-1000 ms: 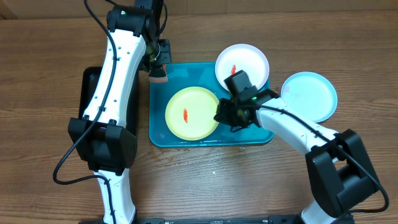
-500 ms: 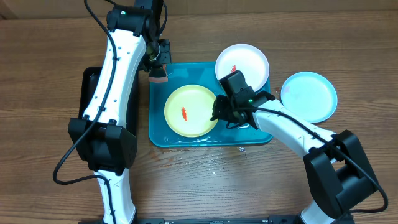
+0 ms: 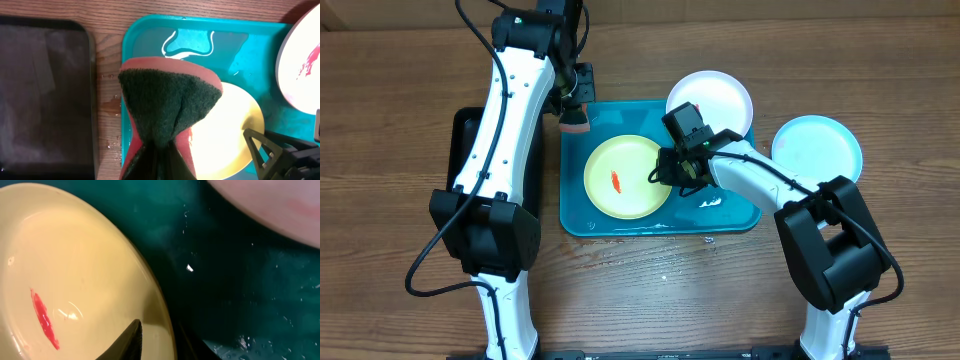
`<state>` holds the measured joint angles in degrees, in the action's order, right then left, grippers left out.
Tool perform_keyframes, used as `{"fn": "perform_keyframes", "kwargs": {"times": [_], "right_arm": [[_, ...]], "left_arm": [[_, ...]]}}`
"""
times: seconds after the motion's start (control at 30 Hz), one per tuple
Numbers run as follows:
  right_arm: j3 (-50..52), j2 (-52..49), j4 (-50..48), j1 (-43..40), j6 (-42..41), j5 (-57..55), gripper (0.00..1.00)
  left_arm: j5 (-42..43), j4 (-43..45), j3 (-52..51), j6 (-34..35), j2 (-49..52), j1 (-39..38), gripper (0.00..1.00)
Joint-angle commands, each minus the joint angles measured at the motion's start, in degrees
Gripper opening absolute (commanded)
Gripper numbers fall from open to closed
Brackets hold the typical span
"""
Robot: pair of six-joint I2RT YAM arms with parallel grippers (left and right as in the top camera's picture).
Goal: Clean dirty plates on tray and stack at the side
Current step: 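Lower the sponge onto the yellow plate with the left gripper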
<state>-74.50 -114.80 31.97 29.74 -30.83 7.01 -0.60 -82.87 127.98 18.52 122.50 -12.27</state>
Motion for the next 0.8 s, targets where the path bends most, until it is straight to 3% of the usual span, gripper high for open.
{"fn": "perform_keyframes", "kwargs": {"times": [0.0, 0.13, 0.27, 0.5, 0.77], "right_arm": [[-1.4, -0.7, -1.0, -0.3, 1.3, -0.5, 0.25], [-1.4, -0.7, -0.9, -0.5, 1.3, -0.5, 0.2], [-1.4, -0.7, -0.7, -0.5, -0.1, -0.6, 0.04], [-1.3, -0.7, 0.7, -0.5, -7.0, -1.0, 0.04], [-1.3, -0.7, 1.1, -0.5, -7.1, -1.0, 0.04]], "left_arm": [[0.7, 0.2, -0.3, 1.1, -0.3, -0.3, 0.04], [0.7, 0.8, -2.3, 2.1, -0.3, -0.3, 0.04], [2.0, 1.9, -5.2, 2.3, -0.3, -0.3, 0.04], [4.7, 4.3, -10.2, 2.3, -0.3, -1.3, 0.04], [4.6, 11.5, -19.6, 1.5, -0.3, -4.8, 0.04]]}}
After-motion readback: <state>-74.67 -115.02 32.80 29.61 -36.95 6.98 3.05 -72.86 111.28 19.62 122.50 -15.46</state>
